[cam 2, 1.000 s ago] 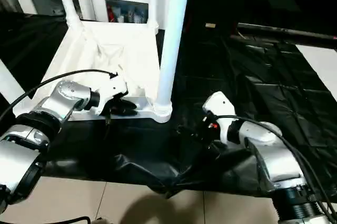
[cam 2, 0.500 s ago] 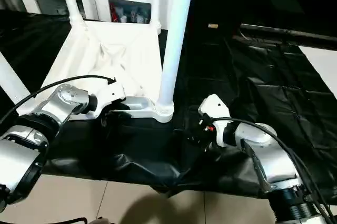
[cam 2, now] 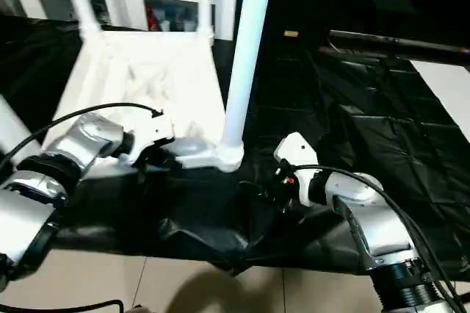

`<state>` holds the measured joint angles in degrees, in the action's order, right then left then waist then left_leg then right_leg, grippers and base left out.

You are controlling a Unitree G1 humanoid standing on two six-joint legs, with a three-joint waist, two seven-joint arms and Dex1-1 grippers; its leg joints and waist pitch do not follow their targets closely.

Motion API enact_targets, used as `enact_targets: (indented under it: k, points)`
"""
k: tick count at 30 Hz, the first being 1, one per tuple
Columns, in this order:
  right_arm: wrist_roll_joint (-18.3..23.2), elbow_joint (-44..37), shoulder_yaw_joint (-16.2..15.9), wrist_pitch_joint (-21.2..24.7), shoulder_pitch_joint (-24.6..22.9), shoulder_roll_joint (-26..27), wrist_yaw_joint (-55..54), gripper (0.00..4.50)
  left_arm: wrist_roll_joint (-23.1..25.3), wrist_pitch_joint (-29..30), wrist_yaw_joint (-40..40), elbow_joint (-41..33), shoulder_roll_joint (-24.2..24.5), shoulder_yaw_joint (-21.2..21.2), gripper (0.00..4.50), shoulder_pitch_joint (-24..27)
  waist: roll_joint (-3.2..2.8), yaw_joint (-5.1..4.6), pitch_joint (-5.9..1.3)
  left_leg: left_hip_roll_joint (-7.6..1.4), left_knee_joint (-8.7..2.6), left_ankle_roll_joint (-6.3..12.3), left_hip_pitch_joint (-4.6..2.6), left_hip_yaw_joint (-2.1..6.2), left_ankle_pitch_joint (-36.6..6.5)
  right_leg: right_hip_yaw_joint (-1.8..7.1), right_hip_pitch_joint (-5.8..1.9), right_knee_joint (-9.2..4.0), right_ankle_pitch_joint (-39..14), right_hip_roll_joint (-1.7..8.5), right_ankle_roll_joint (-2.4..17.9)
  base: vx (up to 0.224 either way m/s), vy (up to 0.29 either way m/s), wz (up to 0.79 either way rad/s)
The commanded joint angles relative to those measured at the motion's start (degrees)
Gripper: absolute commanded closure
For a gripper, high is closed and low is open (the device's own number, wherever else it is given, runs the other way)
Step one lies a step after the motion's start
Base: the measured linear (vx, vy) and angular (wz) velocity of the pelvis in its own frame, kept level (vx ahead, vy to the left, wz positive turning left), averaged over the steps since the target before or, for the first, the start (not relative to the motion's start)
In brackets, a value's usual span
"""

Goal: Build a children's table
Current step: Rotate table base, then rotate leg to tighten

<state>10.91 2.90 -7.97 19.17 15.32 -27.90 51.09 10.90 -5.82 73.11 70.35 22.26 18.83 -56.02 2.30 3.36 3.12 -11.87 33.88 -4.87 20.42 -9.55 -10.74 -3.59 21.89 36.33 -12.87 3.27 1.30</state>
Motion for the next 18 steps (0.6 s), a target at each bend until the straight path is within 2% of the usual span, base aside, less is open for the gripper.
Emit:
enact_targets:
  k: [1,2,4,5,6,7,8,10,12,14,15,17,18]
  points:
    - [0.75,-0.45,-0.15,-1.05,0.06,0.13,0.76,0.00,-0.24,1.54,4.25,-2.62,1.89,0.79,4.49,2.94,-0.52,0.45,-3.95,-1.46,-3.32,3.94,-0.22,0.38,-4.80,3.05,-3.83,-3.56,7.69,4.80,16.29,0.000,0.000,0.00]
    - [1.09,-0.55,-0.53,-1.51,-0.19,0.19,1.72,0.00,-1.40,1.46,4.68,-5.21,2.40,0.25,4.49,4.93,-0.63,0.40,-3.95,-1.77,-3.44,3.69,-0.23,0.50,-5.53,3.09,-3.91,-3.43,7.32,5.08,16.63,0.000,0.000,0.00]
    - [1.27,-0.49,-0.87,-2.15,-0.41,-0.08,3.10,0.00,-2.65,3.73,6.93,-9.03,3.12,0.09,4.49,7.48,-0.83,0.26,-3.92,-1.70,-3.42,3.55,-0.52,0.28,-6.44,3.11,-3.57,-3.65,6.18,4.84,16.80,0.000,0.000,0.00]
    - [1.60,-0.47,-0.90,-2.16,-0.46,-0.14,3.74,0.00,-2.95,4.22,7.52,-10.78,3.55,0.19,4.49,8.68,-0.98,0.29,-3.81,-1.98,-3.56,3.29,-0.58,0.31,-7.03,3.13,-3.48,-3.62,5.31,4.94,16.99,0.000,0.000,0.00]
    - [2.35,-0.62,-0.98,-2.13,-0.65,-0.33,4.94,0.00,-3.16,5.09,7.09,-13.44,4.17,0.10,4.49,10.58,-0.82,0.33,-3.74,-1.97,-3.63,3.17,-0.57,0.24,-7.22,3.11,-3.40,-3.68,4.57,4.85,16.93,0.000,0.000,0.00]
    - [2.87,-0.74,-1.07,-2.23,-0.81,-0.50,5.82,0.00,-3.36,5.66,6.61,-15.81,4.71,0.02,4.49,12.22,-0.91,0.38,-3.84,-2.13,-3.67,2.96,-0.63,0.30,-7.35,3.14,-3.50,-3.58,4.58,5.03,17.00,0.000,0.000,0.00]
    - [3.19,-0.78,-1.23,-2.29,-0.89,-0.58,6.43,0.00,-3.60,6.15,5.50,-17.99,5.05,-0.62,4.49,13.78,-0.48,0.31,-3.65,-2.11,-3.71,3.07,-0.58,0.18,-7.99,3.15,-3.42,-3.74,3.41,4.99,16.82,0.000,0.000,0.00]
    - [3.33,-0.75,-1.42,-2.42,-0.94,-0.59,6.86,0.00,-3.98,6.92,4.56,-19.99,5.24,-1.30,4.49,15.16,-0.66,0.29,-3.60,-2.02,-3.71,2.86,-0.64,0.10,-8.28,3.14,-3.26,-3.90,1.55,4.91,16.21,0.000,0.000,0.00]
    - [3.10,0.53,-1.92,-2.77,-0.25,0.81,6.29,0.00,-5.60,7.64,1.88,-25.35,5.11,-3.43,4.49,18.43,0.04,0.08,-3.47,-1.97,-3.81,2.56,-0.38,0.10,-8.36,3.14,-3.26,-4.07,-0.94,4.89,15.23,0.000,0.000,0.00]
    - [2.06,2.50,-2.55,-4.21,0.76,2.33,5.15,0.00,-6.76,8.08,0.96,-28.28,4.98,-4.45,4.49,20.09,-0.16,0.10,-3.62,-1.96,-3.73,2.47,-0.45,0.10,-7.89,3.22,-3.18,-3.99,-1.96,5.04,14.61,0.000,0.000,0.00]
    - [1.39,3.57,-2.95,-4.86,1.35,2.94,4.62,0.00,-7.12,9.02,0.75,-30.01,5.09,-4.70,4.49,20.94,0.25,-0.08,-3.47,-1.81,-3.75,2.54,-0.35,0.02,-7.71,3.15,-2.98,-4.16,-2.98,4.85,14.09,0.000,0.000,0.00]
    - [0.56,4.68,-3.49,-5.60,2.02,3.41,4.29,0.00,-7.34,10.02,1.03,-31.71,5.38,-4.68,4.49,21.85,0.01,-0.15,-3.46,-1.79,-3.77,2.33,-0.39,0.01,-7.34,3.19,-2.89,-4.18,-3.93,4.83,13.66,0.000,0.000,0.00]
    - [-0.37,6.59,-3.93,-6.50,3.16,4.08,3.94,0.00,-7.44,11.37,1.52,-33.78,5.84,-4.40,4.49,22.94,0.13,-0.25,-3.49,-1.76,-3.74,2.45,-0.37,-0.01,-6.83,3.23,-2.85,-4.07,-3.47,4.80,13.64,0.000,0.000,0.00]
